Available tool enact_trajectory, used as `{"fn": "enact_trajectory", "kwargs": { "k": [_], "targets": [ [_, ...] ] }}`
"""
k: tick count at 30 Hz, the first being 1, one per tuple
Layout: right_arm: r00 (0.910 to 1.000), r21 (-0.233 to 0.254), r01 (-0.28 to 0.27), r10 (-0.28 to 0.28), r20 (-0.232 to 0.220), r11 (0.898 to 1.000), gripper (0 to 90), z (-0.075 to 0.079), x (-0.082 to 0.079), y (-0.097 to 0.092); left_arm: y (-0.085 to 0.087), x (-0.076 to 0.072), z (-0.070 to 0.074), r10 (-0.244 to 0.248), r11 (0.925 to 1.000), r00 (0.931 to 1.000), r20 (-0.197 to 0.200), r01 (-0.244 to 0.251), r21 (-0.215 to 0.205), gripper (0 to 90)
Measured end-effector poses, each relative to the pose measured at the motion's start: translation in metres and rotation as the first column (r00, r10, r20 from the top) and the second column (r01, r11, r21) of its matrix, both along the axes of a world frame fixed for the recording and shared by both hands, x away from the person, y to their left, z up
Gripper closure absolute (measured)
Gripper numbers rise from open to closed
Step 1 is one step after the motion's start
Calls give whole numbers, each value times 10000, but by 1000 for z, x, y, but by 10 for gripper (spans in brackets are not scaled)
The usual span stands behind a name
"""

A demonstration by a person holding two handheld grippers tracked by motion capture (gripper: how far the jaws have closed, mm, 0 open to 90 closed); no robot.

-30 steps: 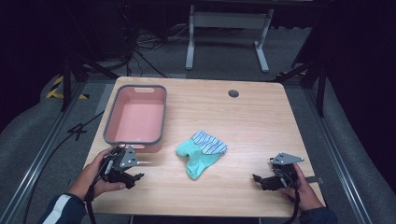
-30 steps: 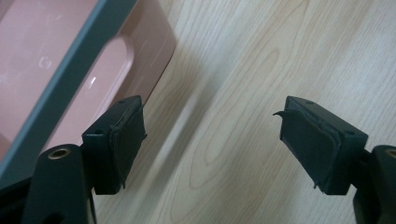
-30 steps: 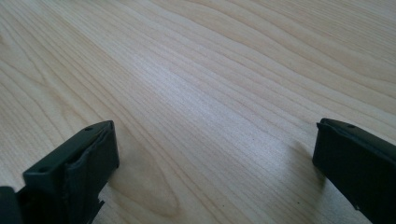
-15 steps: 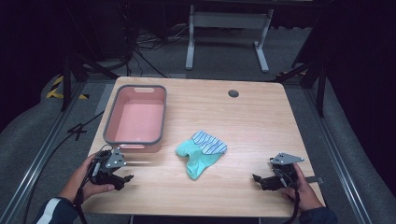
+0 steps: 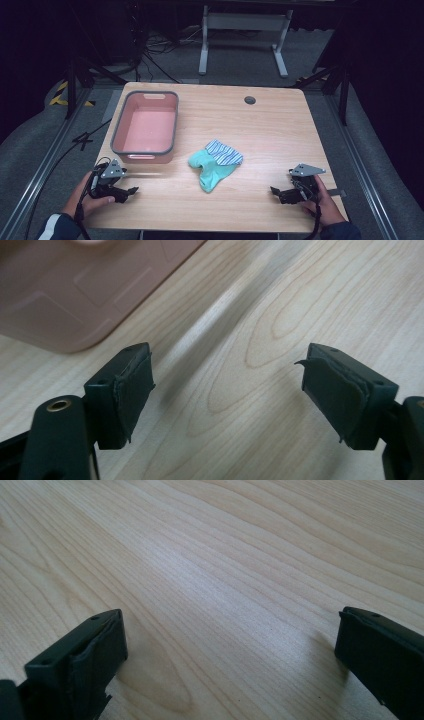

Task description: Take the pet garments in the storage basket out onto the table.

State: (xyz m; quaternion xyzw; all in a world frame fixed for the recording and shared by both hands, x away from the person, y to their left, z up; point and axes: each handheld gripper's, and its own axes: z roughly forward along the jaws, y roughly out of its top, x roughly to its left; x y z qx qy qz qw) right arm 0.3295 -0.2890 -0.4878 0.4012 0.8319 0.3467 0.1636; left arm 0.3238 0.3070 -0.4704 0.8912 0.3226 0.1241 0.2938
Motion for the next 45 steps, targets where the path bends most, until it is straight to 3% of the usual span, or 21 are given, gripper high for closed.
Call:
{"fn": "enact_trajectory", "kwargs": {
  "k": [2, 6, 15, 19, 45],
  "targets": [
    [10000, 1, 0, 0, -3, 10000, 5, 0, 0, 0, 4, 1, -5, 136, 9983, 9998, -147, -145, -573, 168],
    [10000, 0, -1, 1, 0, 10000, 5, 0, 0, 0, 7, -3, -12, 379, 9923, 9987, 337, -337, -1189, 144],
    [10000, 11, 17, -17, -3, 10000, 5, 0, 0, 0, 7, -3, -12, 419, 9919, 9986, 318, -378, -1211, 135],
    [10000, 17, 15, -15, -16, 10000, 5, 0, 0, 0, 6, -3, -11, 437, 9939, 9986, 307, -403, -1028, 131],
    [10000, 18, 14, -14, -17, 10000, 5, 0, 0, 0, 4, -2, -12, 507, 9929, 9982, 314, -469, -1096, 106]
  ]
}}
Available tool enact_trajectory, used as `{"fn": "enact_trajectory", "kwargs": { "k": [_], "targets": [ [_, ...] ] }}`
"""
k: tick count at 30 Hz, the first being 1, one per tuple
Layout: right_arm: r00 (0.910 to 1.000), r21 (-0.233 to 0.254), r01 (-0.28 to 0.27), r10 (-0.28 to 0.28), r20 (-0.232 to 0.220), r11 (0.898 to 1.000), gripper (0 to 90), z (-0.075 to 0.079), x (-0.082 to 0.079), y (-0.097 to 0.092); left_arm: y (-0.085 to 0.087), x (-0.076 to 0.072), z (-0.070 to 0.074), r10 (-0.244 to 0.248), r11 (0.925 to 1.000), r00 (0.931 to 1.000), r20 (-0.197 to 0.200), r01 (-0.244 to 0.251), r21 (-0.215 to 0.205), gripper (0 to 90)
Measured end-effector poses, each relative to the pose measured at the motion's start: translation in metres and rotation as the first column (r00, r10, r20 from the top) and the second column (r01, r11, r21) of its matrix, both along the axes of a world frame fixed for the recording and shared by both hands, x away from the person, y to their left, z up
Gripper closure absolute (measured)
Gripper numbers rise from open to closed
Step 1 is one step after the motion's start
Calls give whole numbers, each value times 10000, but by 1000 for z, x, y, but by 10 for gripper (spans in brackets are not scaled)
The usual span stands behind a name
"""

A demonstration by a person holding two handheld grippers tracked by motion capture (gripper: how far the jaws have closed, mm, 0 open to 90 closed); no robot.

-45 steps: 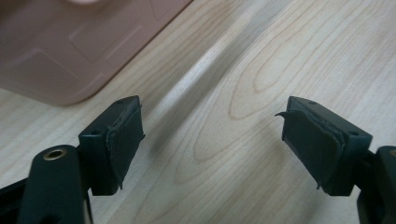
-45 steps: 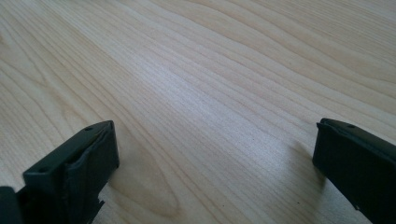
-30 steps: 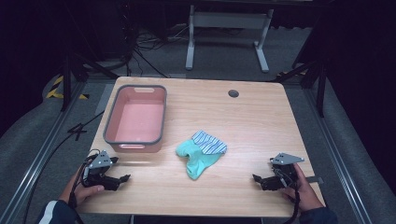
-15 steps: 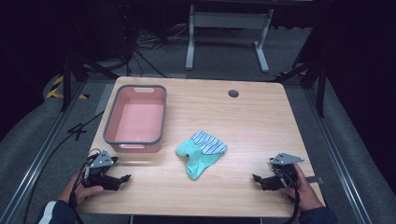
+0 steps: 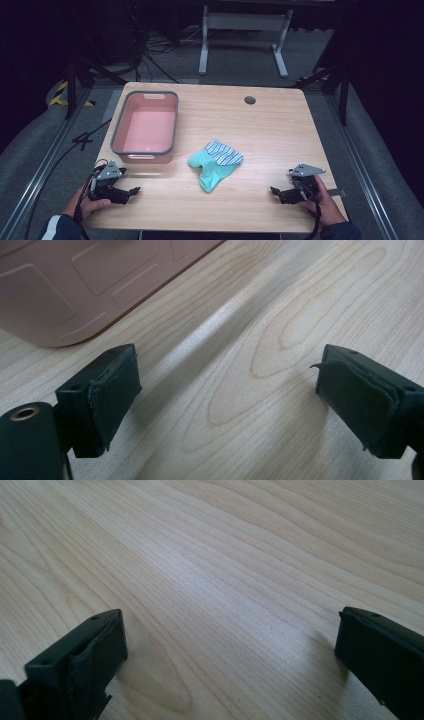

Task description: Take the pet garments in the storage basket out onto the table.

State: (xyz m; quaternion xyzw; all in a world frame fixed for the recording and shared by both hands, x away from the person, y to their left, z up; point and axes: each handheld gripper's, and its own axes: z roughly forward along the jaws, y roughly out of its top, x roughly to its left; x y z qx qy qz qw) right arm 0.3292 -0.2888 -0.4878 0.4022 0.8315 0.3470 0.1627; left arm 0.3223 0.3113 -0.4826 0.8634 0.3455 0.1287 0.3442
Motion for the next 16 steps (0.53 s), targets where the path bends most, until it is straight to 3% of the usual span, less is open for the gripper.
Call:
{"fn": "enact_trajectory", "kwargs": {
  "k": [16],
  "targets": [
    [10000, -4, -13, 13, 12, 10000, 5, 0, 0, 0, -1, 1, 0, 79, 10000, 10000, -9, -79, 41, 93]
  ]
}}
